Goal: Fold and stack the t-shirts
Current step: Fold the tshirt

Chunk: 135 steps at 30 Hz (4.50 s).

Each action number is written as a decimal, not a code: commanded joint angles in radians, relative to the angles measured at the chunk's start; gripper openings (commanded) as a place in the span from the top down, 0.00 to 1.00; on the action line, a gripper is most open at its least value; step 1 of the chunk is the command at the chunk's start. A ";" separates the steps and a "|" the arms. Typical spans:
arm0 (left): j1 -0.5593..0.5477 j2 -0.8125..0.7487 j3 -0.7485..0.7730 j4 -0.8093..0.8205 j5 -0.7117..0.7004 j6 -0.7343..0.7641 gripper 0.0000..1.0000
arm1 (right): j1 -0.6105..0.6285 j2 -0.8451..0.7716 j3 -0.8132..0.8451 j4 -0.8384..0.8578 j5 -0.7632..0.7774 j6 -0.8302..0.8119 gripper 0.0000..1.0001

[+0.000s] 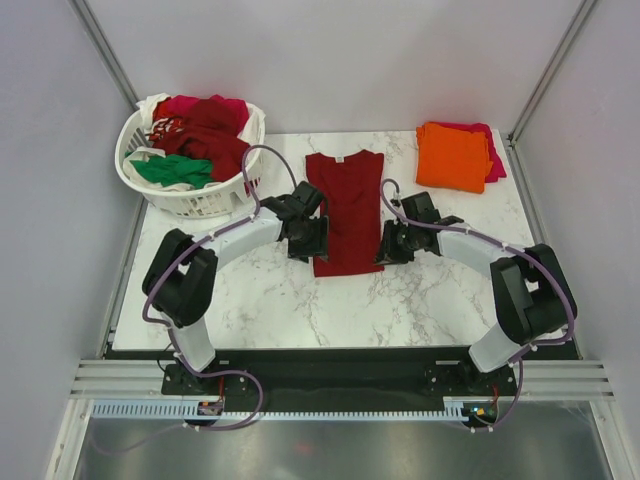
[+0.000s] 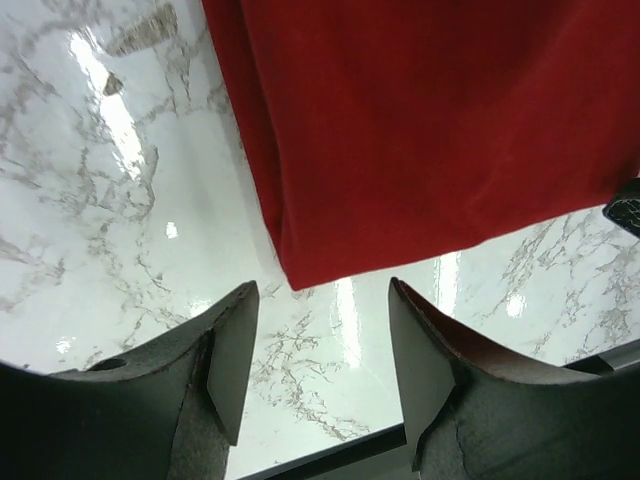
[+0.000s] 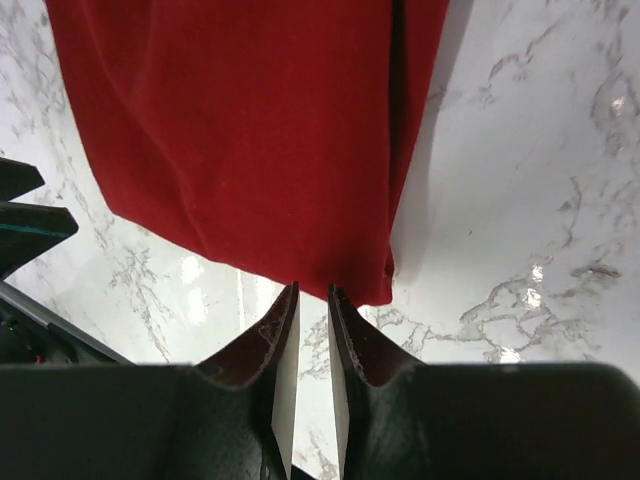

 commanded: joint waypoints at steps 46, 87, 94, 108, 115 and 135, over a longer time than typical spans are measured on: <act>-0.106 -0.021 -0.235 0.223 -0.071 -0.140 0.48 | -0.141 0.543 0.602 0.014 -0.049 -0.027 0.96; -0.124 -0.233 -0.364 0.234 -0.141 -0.145 0.22 | -0.149 -0.126 -0.235 0.159 -0.110 0.002 0.19; -0.110 -0.224 -0.402 0.285 -0.118 -0.151 0.23 | -0.098 -0.015 -0.317 0.322 -0.126 0.050 0.32; -0.106 -0.216 -0.473 0.387 -0.092 -0.259 0.28 | -0.092 0.008 -0.381 0.379 -0.135 0.047 1.00; -0.104 -0.206 -0.509 0.507 -0.082 -0.294 0.34 | -0.089 0.011 -0.389 0.379 -0.146 0.041 1.00; -0.133 -0.234 -0.468 0.474 0.003 -0.303 0.98 | -0.057 -0.225 -0.366 0.235 -0.183 0.094 1.00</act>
